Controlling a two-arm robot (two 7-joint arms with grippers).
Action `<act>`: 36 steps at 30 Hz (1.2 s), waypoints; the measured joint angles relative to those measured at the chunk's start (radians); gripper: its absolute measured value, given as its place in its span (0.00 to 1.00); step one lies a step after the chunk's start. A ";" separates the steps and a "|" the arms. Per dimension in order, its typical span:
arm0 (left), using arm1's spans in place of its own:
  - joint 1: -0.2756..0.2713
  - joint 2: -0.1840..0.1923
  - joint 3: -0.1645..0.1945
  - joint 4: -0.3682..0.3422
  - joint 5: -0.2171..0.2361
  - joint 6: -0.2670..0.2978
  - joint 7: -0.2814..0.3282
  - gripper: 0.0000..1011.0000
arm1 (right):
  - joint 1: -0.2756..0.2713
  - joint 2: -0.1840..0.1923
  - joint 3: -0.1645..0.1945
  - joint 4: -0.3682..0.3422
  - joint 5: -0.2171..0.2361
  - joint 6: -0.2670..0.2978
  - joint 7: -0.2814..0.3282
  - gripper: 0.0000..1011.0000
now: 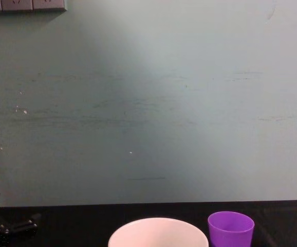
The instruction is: Pick up the cup and pour the mung beans from the cup into the bowl.
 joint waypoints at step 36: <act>0.000 0.000 0.000 0.000 0.000 0.000 0.000 0.99 | 0.000 0.000 0.000 0.000 0.000 0.000 0.000 0.99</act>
